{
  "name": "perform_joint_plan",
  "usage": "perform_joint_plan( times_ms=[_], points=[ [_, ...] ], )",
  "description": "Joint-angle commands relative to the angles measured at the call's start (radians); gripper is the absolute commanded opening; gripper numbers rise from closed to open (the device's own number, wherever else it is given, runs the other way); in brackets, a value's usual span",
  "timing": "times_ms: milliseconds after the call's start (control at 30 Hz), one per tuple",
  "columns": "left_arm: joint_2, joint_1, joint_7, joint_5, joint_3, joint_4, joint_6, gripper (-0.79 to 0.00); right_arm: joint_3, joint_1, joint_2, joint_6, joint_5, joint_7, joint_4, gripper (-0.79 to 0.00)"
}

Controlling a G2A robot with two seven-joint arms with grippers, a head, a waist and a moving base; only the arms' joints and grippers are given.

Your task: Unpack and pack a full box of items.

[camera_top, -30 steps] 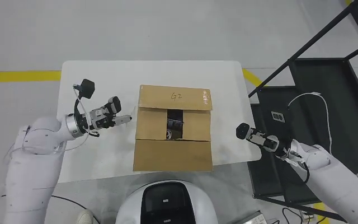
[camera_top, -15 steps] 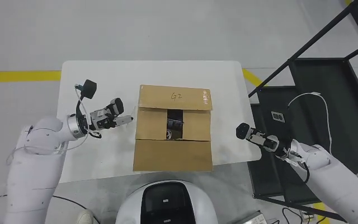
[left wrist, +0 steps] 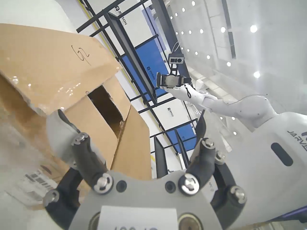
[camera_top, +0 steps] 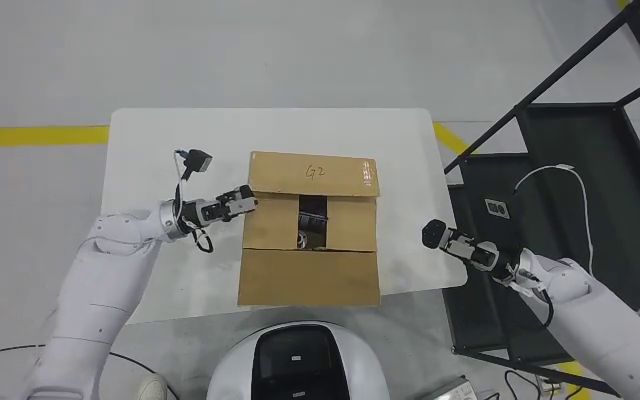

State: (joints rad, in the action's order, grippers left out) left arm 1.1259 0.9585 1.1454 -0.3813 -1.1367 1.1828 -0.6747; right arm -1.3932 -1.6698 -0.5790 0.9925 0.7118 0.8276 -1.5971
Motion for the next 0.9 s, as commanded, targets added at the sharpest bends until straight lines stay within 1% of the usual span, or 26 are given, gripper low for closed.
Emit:
perform_joint_plan(
  times_ms=[0,100,167,267,367,433,533,733,867],
  points=[
    [0.006,-0.028,0.006,-0.003,0.032,-0.045,0.006,0.000,0.000,0.000,0.000,0.000,0.000,0.000,0.000,0.000],
    [0.013,-0.054,0.004,-0.022,0.055,-0.082,0.004,0.000,0.000,0.000,0.000,0.000,0.000,0.000,0.000,0.000],
    [0.014,-0.057,-0.001,-0.048,0.056,-0.074,-0.001,0.000,0.000,0.000,0.000,0.000,0.000,0.000,0.000,0.000],
    [0.006,-0.037,0.013,-0.107,0.044,-0.020,0.013,0.000,0.000,0.000,0.000,0.000,0.000,0.000,0.000,0.000],
    [-0.007,-0.002,0.065,-0.173,0.027,0.034,0.065,0.000,0.000,0.000,0.000,0.000,0.000,0.000,0.000,0.000],
    [-0.014,0.019,0.108,-0.216,0.019,0.051,0.108,0.000,0.000,0.000,0.000,0.000,0.000,0.000,0.000,0.000],
    [-0.023,0.030,0.150,-0.199,0.014,0.033,0.150,0.000,0.000,0.000,0.000,0.000,0.000,0.000,0.000,0.000],
    [-0.020,0.032,0.198,-0.242,0.036,0.007,0.199,0.000,0.000,0.000,0.000,0.000,0.000,0.000,0.000,0.000],
    [-0.010,0.007,0.174,-0.255,0.055,-0.038,0.214,0.000,0.000,0.000,0.000,0.000,0.000,0.000,0.000,0.000]
  ],
)
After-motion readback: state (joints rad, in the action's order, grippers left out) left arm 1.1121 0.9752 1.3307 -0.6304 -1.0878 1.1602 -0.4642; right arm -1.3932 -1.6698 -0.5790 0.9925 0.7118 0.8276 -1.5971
